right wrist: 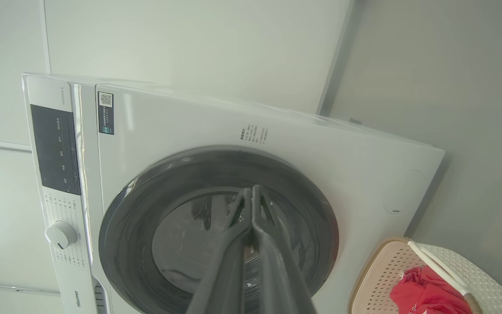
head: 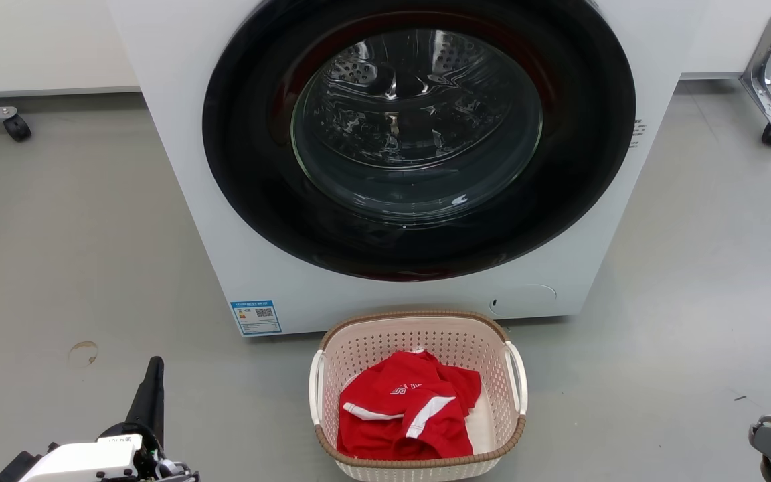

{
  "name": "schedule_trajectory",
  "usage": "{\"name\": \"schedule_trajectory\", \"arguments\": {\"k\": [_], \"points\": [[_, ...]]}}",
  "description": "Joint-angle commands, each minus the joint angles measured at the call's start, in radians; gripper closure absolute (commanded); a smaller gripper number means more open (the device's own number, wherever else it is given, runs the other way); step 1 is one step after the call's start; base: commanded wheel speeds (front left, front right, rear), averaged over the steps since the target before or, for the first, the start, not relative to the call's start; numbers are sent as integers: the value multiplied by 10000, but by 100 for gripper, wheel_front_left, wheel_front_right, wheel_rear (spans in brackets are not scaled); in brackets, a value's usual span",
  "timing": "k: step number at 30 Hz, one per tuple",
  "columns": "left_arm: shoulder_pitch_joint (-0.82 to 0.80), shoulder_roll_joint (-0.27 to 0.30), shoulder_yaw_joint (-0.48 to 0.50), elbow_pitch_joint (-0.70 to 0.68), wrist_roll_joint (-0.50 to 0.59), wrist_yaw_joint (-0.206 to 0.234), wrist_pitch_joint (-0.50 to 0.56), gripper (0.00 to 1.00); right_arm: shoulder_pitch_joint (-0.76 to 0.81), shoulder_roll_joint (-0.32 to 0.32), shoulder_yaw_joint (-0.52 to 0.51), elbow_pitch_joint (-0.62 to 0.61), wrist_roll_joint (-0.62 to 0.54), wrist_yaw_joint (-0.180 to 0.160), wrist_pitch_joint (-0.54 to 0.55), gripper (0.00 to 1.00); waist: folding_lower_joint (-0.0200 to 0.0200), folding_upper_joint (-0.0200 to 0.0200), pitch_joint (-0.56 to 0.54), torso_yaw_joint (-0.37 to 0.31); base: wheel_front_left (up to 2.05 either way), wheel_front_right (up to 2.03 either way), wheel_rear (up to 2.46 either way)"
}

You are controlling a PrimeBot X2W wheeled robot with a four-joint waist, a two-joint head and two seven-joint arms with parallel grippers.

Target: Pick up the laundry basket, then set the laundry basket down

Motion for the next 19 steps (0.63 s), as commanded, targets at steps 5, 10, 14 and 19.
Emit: {"name": "schedule_trajectory", "arguments": {"k": [5, 10, 14, 19], "points": [[-539, 89, 352, -220, 107, -106, 71, 100, -483, -269, 166, -298, 59, 48, 78, 100, 0, -1, 0, 0, 0, 0, 0], [-540, 81, 363, -220, 116, -106, 80, 100, -483, -269, 166, -298, 59, 48, 78, 100, 0, -1, 0, 0, 0, 0, 0], [-541, 74, 374, -219, 125, -106, 89, 100, -483, -269, 166, -298, 59, 48, 78, 100, 0, -1, 0, 0, 0, 0, 0], [-542, 65, 386, -218, 135, -106, 99, 100, -483, -269, 166, -298, 60, 48, 78, 100, 0, -1, 0, 0, 0, 0, 0]]}}
